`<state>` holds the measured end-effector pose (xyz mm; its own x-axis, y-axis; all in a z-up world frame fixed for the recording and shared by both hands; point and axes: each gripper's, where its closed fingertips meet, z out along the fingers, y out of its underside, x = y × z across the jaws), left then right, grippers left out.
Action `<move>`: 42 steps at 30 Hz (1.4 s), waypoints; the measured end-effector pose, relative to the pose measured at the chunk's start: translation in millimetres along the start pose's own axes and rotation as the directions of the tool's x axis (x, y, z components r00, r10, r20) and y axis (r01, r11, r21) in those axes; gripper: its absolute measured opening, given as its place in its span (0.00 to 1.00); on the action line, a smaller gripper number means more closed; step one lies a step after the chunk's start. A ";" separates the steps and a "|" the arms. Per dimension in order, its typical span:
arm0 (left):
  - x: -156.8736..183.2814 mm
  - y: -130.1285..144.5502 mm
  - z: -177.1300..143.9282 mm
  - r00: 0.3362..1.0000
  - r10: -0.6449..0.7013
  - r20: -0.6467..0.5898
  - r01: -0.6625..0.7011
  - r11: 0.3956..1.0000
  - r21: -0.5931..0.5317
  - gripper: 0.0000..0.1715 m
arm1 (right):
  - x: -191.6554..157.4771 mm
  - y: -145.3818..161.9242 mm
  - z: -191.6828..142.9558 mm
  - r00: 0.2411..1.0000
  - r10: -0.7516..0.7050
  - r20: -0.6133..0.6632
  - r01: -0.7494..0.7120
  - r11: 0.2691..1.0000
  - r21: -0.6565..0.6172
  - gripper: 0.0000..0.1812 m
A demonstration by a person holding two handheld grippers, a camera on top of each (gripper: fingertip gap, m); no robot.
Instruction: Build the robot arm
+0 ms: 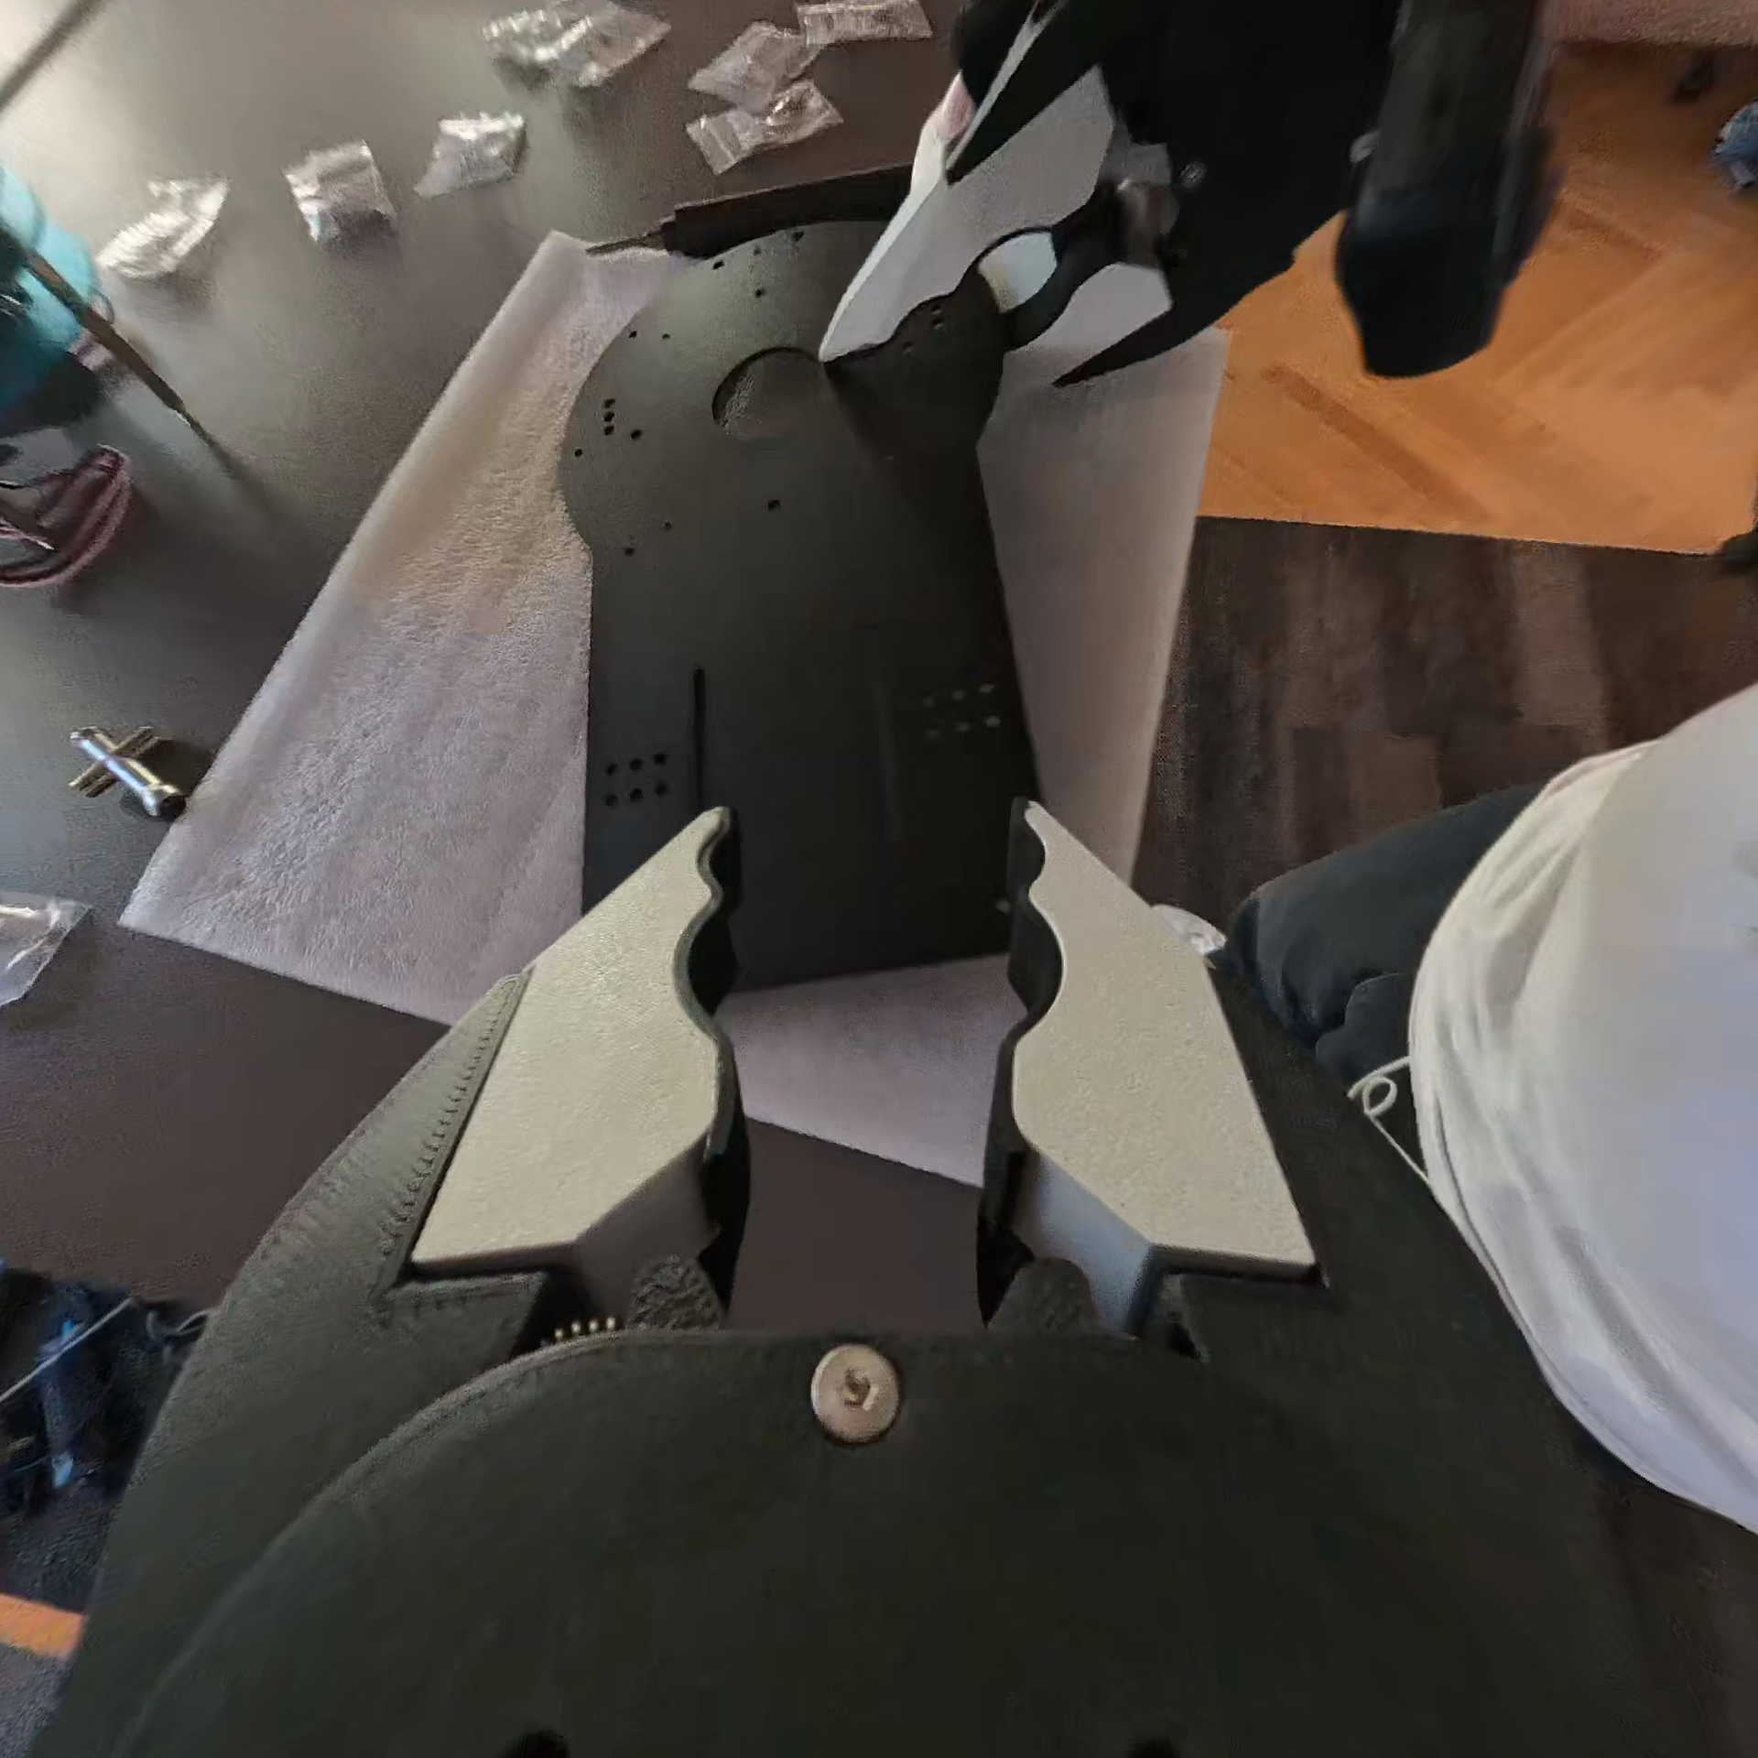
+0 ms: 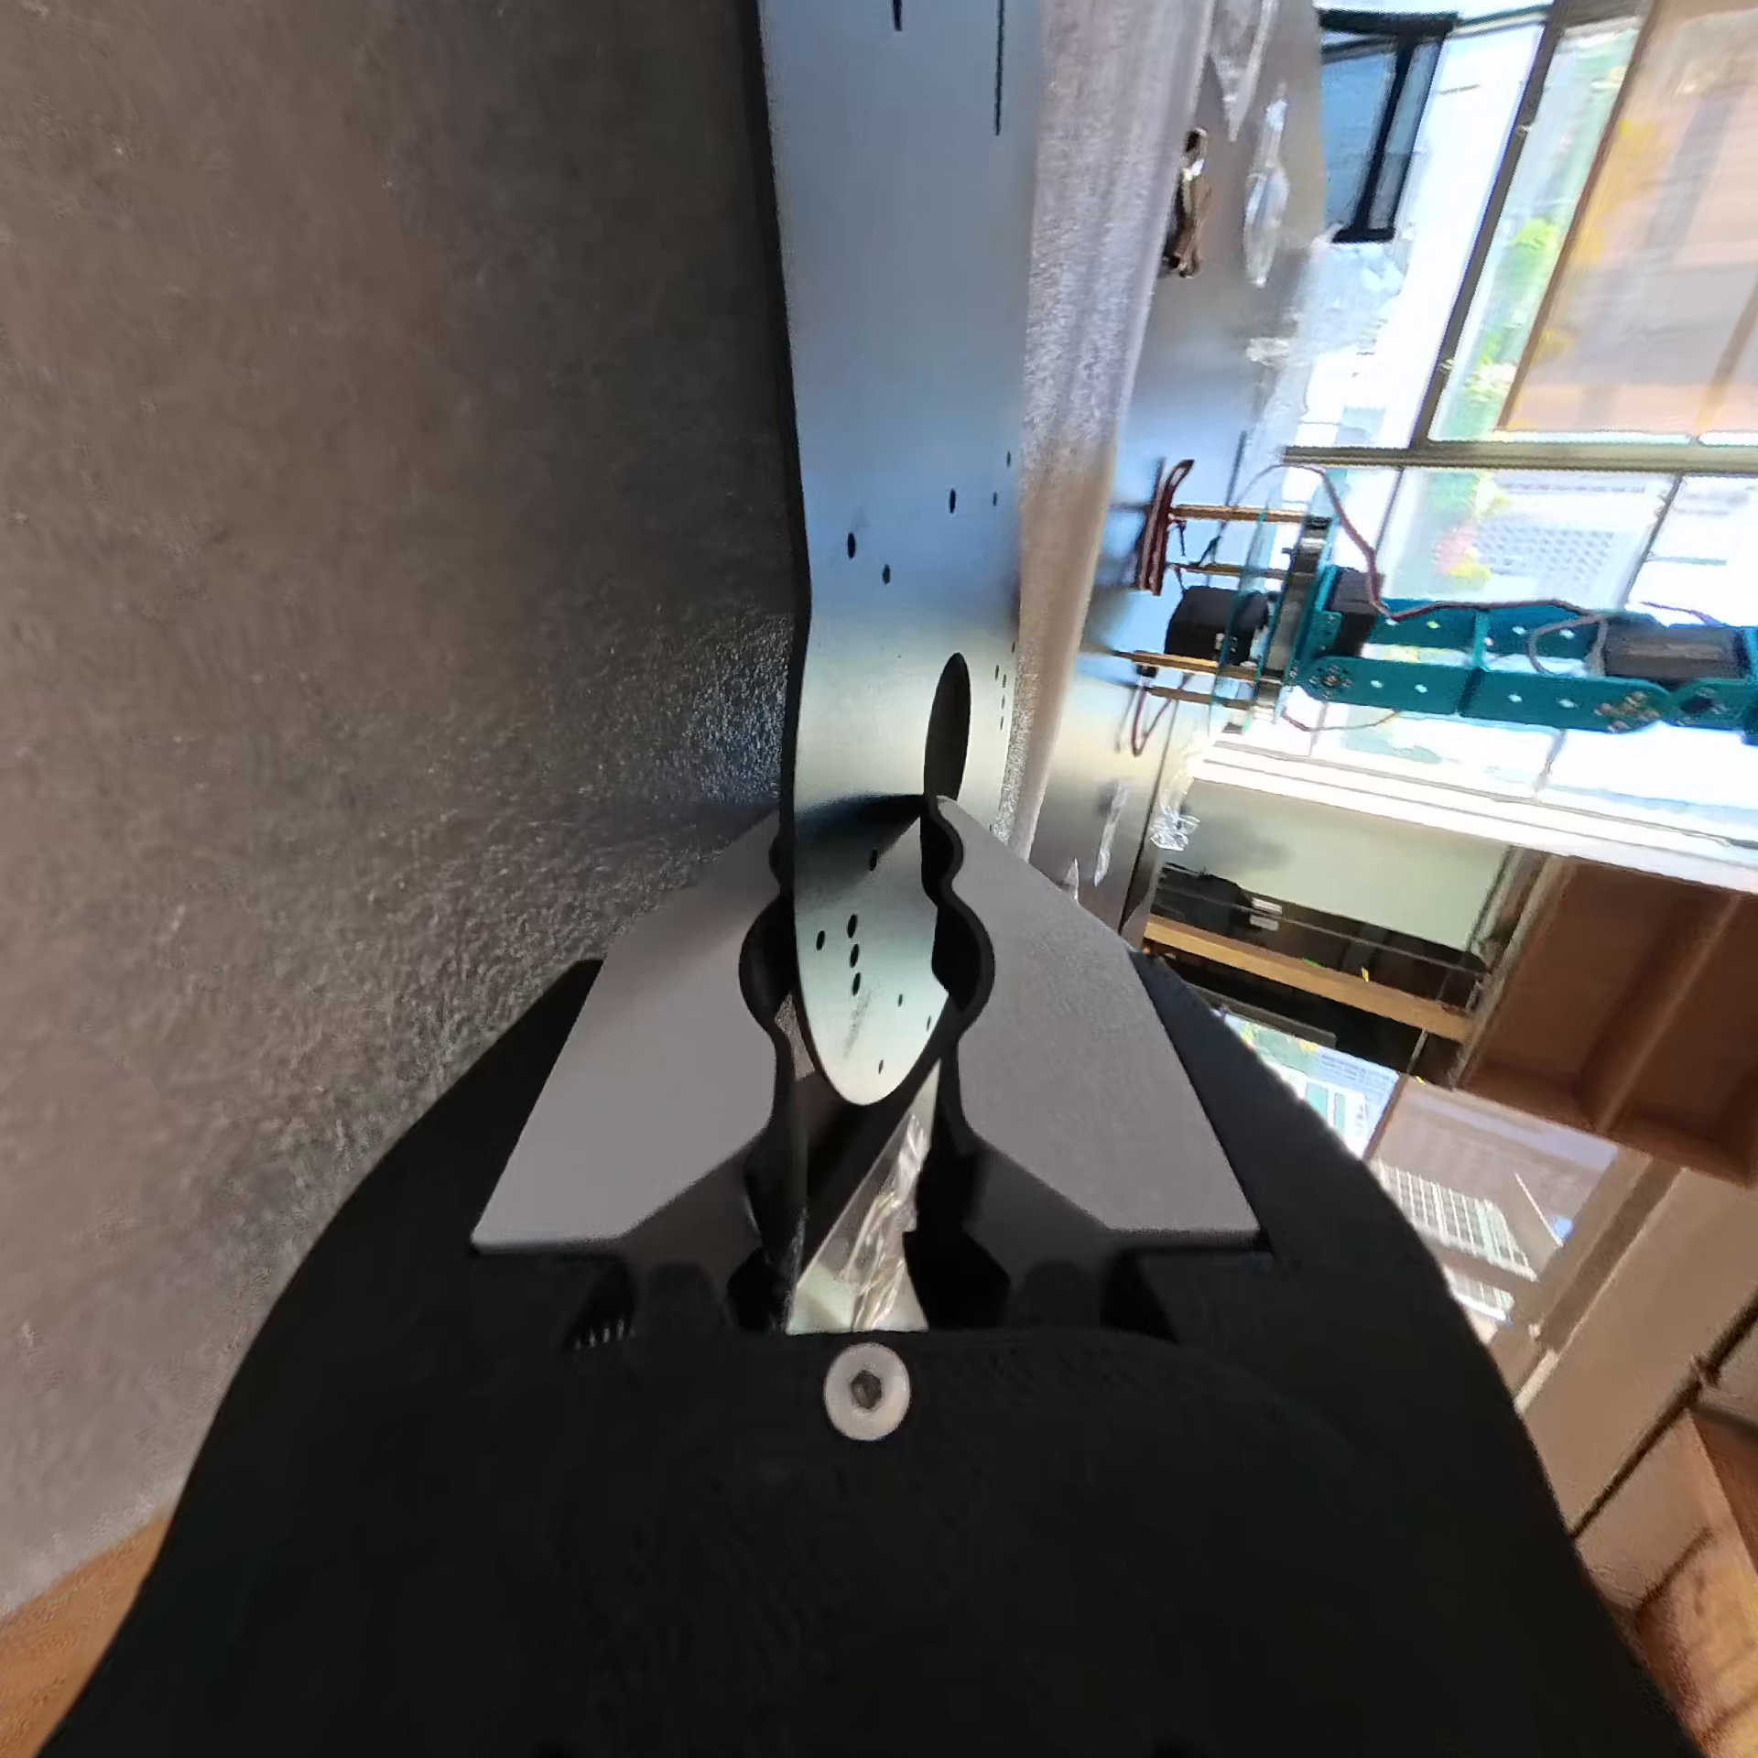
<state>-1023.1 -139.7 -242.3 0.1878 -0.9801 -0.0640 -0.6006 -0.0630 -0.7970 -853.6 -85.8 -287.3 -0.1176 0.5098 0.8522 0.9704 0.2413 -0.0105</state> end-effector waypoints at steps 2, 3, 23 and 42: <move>-12.3 3.7 15.9 1.000 -0.011 -0.015 0.010 0.999 -0.046 0.36 | 1.3 2.2 1.2 0.998 -0.014 0.062 0.014 1.000 0.004 0.14; -13.9 9.9 23.7 1.000 -0.013 -0.026 0.011 0.996 -0.085 0.38 | 2.2 4.1 2.5 0.996 -0.010 0.089 0.010 1.000 0.002 0.15; -22.8 17.9 37.9 0.937 -0.348 0.021 0.348 0.937 -0.001 0.50 | 8.5 31.6 -4.9 0.819 0.102 0.565 -0.030 0.990 -0.135 0.43; -39.0 -78.1 55.1 0.888 -0.112 0.446 0.117 0.993 0.017 0.57 | 85.9 142.6 -100.9 0.215 0.860 -0.462 -0.967 0.253 0.020 0.41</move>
<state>-940.7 -86.2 -210.7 0.5808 -0.7793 -0.2352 -0.5614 -0.1742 -0.8090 -704.1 -90.9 -162.8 0.9070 -0.0642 0.4163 0.3549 -0.4159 -0.8373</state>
